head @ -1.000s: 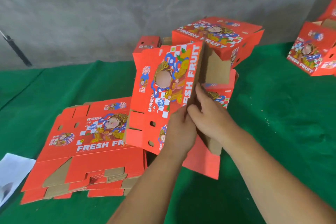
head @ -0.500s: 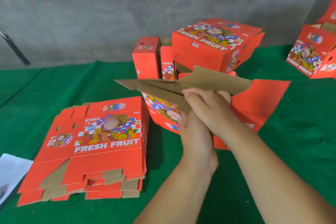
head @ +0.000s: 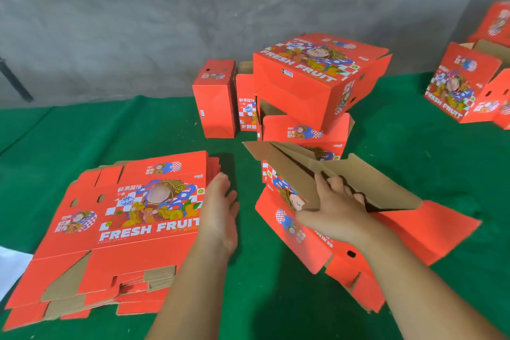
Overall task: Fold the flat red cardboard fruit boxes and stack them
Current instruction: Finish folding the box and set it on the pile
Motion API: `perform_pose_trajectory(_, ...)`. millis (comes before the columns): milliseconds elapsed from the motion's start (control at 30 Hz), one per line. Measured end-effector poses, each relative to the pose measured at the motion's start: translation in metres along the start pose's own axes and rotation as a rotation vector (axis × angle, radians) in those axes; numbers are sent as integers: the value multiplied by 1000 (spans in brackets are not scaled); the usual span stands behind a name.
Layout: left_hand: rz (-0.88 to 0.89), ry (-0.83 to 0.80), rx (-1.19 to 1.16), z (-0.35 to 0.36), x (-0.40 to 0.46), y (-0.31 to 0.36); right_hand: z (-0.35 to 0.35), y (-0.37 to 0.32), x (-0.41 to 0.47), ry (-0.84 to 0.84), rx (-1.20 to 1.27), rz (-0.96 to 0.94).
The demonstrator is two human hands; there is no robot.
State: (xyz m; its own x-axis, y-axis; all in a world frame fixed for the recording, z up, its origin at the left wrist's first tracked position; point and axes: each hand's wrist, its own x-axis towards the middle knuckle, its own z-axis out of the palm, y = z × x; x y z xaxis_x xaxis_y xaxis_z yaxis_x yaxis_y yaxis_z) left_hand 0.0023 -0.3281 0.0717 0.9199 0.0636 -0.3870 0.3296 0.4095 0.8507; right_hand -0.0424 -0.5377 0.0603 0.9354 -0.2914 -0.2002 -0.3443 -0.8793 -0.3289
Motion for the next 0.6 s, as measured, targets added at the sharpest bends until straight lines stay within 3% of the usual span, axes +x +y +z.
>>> perform_pose_trajectory(200, 101, -2, 156, -25, 8, 9, 14, -25, -8, 52, -39, 52)
perform_pose_trajectory(400, 0, -93, 244, -20, -5, -17, 15, -23, -3, 21, -14, 76)
perform_pose_trajectory(600, 0, -83, 244, -20, -6, -22, 9, -13, -8, 230, -41, -141)
